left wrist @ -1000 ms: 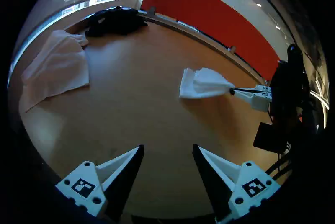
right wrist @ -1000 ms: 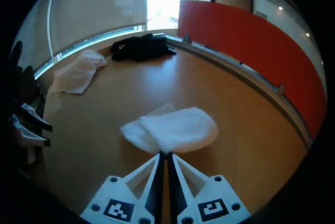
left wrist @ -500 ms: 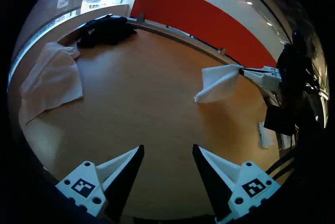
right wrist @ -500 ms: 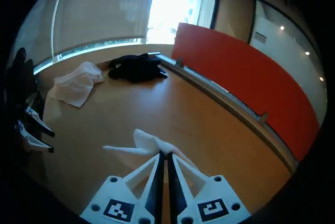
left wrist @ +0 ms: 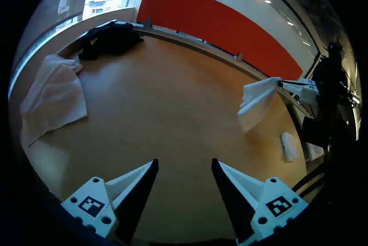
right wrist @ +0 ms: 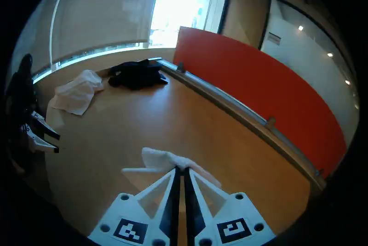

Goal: Fold towel

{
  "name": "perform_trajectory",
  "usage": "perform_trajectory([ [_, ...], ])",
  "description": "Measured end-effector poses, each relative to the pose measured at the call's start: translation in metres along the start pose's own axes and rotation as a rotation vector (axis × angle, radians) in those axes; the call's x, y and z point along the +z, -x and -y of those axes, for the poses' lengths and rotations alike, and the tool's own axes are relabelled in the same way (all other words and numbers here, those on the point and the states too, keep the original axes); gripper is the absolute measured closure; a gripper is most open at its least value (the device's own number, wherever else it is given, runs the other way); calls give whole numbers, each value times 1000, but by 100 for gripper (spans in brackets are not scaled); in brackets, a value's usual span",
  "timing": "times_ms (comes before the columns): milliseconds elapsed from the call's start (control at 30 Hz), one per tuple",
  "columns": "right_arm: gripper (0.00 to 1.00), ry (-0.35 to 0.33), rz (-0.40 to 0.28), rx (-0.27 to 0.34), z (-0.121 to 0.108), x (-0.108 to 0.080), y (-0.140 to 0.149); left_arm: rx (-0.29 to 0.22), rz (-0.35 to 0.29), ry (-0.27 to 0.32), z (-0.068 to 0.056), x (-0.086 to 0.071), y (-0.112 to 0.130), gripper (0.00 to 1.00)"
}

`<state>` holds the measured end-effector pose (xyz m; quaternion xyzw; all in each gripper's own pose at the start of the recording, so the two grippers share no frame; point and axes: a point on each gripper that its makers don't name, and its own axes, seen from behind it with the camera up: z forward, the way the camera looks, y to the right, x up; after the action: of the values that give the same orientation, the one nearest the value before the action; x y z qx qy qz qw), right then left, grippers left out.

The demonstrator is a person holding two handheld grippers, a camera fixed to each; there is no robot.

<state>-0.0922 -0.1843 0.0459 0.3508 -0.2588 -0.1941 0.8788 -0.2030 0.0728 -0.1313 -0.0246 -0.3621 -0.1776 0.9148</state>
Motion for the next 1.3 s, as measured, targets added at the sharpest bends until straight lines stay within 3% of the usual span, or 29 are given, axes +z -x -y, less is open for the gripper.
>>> perform_trajectory([
  [700, 94, 108, 7, 75, -93, -73, 45, 47, 15, -1, -9, 8, -7, 15],
  [1300, 94, 197, 77, 78, -177, -128, 110, 58, 35, -20, -18, 16, -5, 15],
])
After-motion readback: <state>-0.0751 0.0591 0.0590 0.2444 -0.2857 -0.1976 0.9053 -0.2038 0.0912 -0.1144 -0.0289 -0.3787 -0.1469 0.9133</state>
